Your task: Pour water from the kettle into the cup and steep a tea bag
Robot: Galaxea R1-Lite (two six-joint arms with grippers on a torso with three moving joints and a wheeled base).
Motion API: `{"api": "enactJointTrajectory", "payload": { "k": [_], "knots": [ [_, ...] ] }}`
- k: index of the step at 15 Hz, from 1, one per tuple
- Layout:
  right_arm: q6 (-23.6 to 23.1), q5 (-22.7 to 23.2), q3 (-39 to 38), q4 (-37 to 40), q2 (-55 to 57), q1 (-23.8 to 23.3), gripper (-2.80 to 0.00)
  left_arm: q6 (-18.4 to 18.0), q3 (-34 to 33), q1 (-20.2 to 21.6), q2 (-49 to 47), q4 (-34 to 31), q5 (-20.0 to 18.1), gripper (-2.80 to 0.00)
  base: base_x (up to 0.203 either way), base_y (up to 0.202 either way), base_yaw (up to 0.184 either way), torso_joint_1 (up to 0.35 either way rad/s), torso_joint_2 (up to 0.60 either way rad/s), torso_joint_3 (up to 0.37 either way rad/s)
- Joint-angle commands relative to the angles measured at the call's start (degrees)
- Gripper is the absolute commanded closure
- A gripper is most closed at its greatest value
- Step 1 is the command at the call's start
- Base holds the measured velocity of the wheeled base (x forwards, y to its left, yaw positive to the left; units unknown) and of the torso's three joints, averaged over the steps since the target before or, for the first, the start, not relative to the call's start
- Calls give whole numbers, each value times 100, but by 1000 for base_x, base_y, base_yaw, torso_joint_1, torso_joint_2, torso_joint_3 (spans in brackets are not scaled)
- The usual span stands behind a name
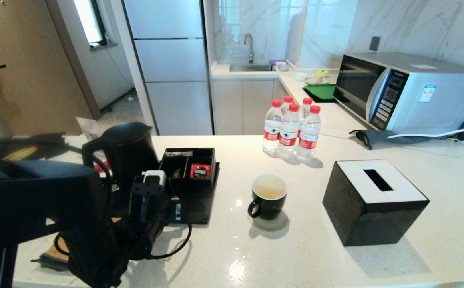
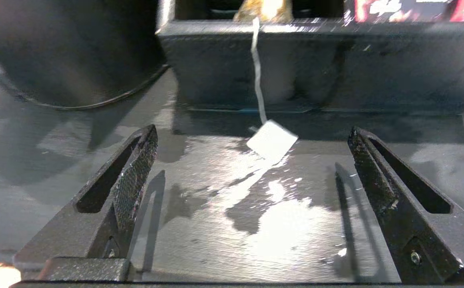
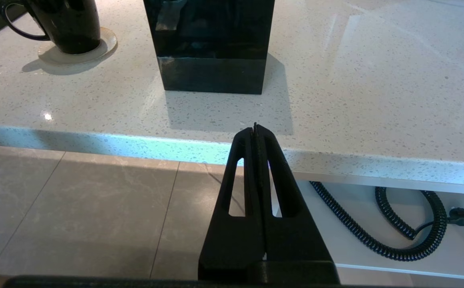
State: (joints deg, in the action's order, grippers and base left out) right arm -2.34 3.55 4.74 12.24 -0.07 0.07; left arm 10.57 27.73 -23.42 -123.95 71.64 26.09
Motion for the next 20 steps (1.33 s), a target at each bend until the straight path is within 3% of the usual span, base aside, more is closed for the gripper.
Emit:
{"api": "enactJointTrajectory", "payload": {
  "k": [1, 4, 11, 20],
  "knots": [
    [-4, 6, 0, 7, 7, 1, 0, 126, 211, 57, 289, -401, -133, -280, 0, 0, 0, 0, 0, 0],
    [-4, 6, 0, 7, 7, 1, 0, 226, 386, 122, 327, -703, -380, -280, 0, 0, 0, 0, 0, 0],
    [-4, 6, 0, 7, 7, 1, 0, 314, 453, 216, 169, -756, -861, -280, 0, 0, 0, 0, 0, 0],
    [-4, 6, 0, 7, 7, 1, 0, 429, 637, 338, -95, -748, -1124, -280, 0, 0, 0, 0, 0, 0]
  ]
}}
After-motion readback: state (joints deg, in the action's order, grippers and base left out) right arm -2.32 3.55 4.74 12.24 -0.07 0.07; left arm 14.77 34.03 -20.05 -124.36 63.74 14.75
